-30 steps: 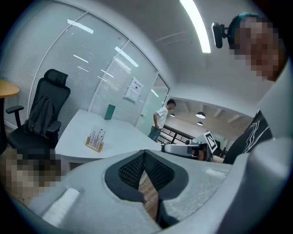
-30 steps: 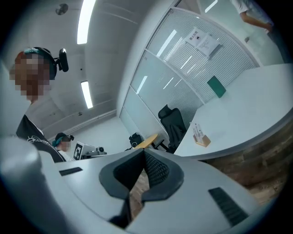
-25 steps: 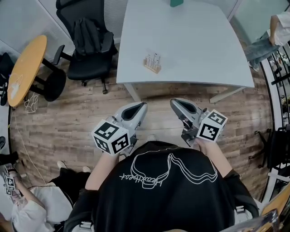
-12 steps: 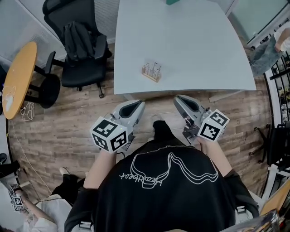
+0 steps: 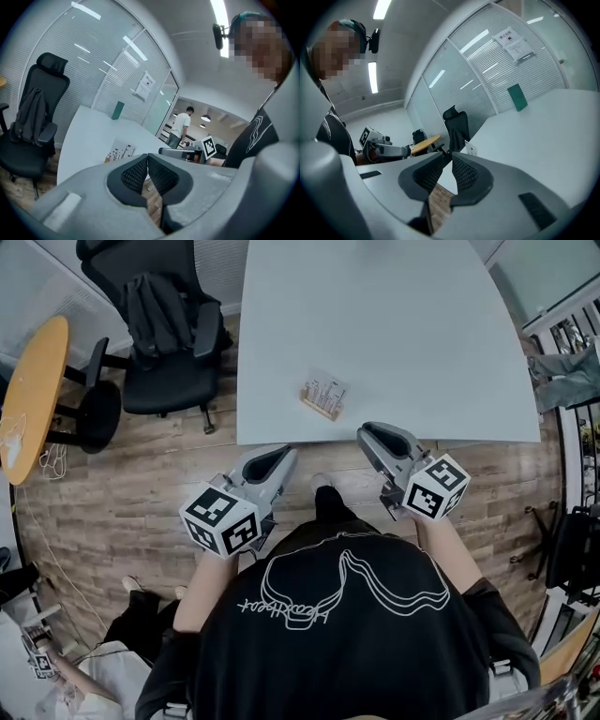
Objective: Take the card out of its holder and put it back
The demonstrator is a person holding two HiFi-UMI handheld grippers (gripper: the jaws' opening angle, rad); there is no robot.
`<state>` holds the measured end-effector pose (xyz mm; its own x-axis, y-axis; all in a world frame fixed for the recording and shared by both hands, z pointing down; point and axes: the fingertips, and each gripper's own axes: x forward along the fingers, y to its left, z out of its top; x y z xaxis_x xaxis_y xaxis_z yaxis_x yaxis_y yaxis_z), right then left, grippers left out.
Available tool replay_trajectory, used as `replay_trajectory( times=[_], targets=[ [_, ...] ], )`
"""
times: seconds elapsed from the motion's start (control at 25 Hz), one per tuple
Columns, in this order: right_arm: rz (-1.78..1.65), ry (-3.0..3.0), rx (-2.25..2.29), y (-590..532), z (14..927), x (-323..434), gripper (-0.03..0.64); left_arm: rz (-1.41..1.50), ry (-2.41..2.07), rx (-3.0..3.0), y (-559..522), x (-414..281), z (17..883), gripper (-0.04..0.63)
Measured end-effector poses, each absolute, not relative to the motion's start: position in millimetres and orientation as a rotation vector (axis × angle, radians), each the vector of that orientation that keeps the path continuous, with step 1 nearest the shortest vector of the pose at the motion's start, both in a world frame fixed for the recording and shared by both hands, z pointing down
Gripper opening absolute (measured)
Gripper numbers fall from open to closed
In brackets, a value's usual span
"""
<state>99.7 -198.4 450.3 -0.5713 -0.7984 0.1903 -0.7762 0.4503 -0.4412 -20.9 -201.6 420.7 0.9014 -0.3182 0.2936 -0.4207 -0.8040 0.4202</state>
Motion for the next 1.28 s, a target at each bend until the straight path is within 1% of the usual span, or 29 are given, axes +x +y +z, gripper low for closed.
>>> replay_trajectory(
  times=[0.16,0.28,0.6,1.0,1.16,1.28],
  targets=[
    [-0.784,2.673,-1.469,-223.2,468.1,109.0,0.069,0.273,-0.545,2.535,-216.5,-20.9,431.7,0.012],
    [-0.764,2.719,-1.487,-239.4,482.4,111.6,0.094,0.281,-0.55,2.522,-225.1,-21.5,438.6,0.012],
    [-0.767,2.806,-1.509,-275.1,513.1,107.9,0.121,0.292,-0.597,2.467,-238.9,-29.5,457.1,0.012],
    [-0.688,2.928,-1.468,-297.0,534.7,87.2,0.112,0.319,-0.665,2.431,-251.7,-44.7,466.7,0.012],
    [-0.691,2.943,-1.451,-303.1,540.0,81.4,0.078,0.307,-0.683,2.41,-257.5,-48.3,471.0,0.012],
    [-0.69,2.946,-1.456,-305.4,543.1,80.4,0.072,0.297,-0.684,2.396,-259.2,-48.7,473.2,0.012]
  ],
)
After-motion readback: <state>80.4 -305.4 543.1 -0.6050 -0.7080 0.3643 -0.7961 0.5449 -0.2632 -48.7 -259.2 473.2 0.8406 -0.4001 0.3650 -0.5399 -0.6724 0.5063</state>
